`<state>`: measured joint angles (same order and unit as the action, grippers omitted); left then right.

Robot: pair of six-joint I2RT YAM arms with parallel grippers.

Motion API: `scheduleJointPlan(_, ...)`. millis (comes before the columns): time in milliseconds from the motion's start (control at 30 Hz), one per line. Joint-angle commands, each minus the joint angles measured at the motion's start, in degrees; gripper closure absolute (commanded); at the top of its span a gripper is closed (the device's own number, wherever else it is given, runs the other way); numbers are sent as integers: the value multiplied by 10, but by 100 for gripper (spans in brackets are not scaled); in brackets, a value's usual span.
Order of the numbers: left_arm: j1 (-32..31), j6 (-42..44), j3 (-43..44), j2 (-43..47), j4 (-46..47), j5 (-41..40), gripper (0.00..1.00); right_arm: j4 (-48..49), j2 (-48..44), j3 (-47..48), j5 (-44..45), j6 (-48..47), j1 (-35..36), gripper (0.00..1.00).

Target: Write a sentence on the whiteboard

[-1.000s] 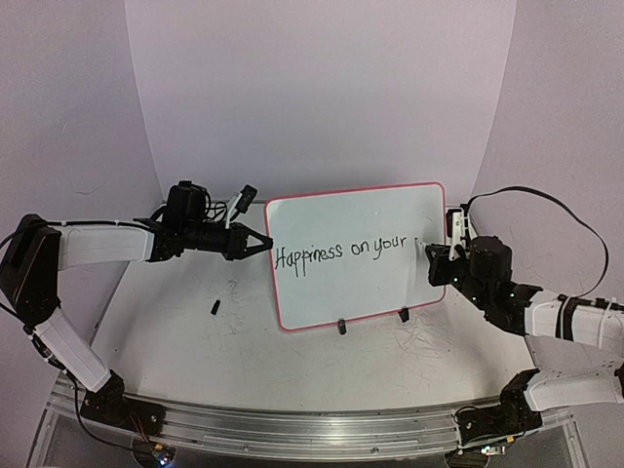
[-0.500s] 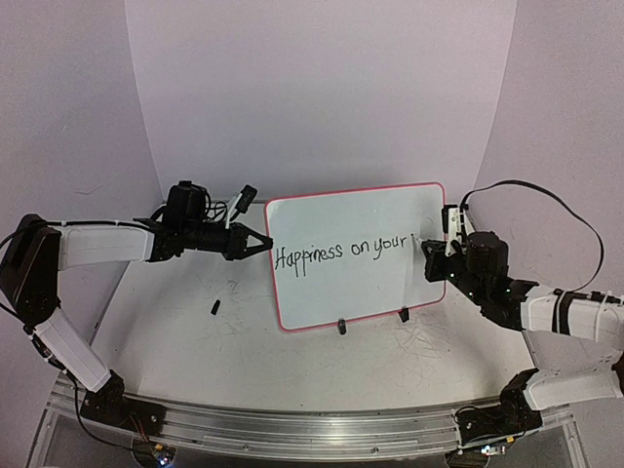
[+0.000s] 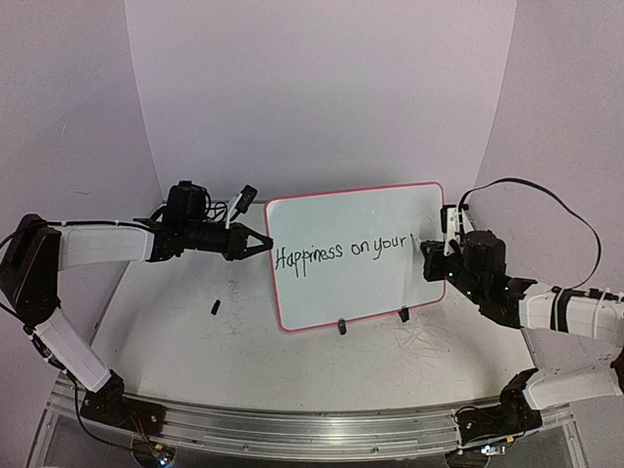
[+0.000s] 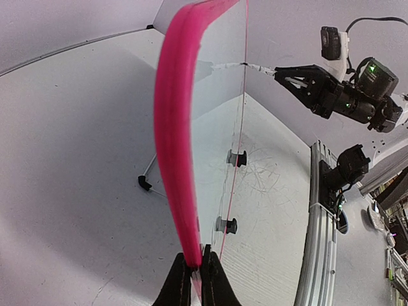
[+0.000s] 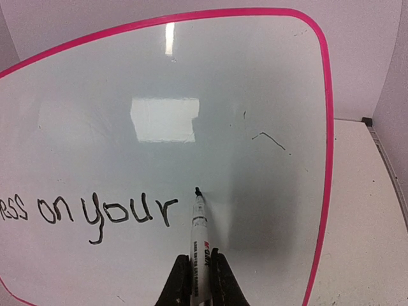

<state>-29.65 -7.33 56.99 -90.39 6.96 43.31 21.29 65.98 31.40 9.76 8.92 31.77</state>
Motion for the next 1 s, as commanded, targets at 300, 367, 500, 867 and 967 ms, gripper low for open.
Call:
scheduleJointPlan(300,-13,23,22,13,-11,20,100,-47,-45,-43,-13,43,2,100)
scheduleJointPlan(367,-14,23,22,12,-11,20,100,-50,-52,-49,-12,45,3,100)
scheduleJointPlan(500,-15,23,23,11,-10,20,100,-51,-58,-40,-14,41,3,100)
scheduleJointPlan(867,-16,24,22,15,-11,17,100,-14,-48,12,-2,13,2,100)
scheduleJointPlan(967,-16,24,21,16,-12,17,100,-4,-39,21,6,6,2,100)
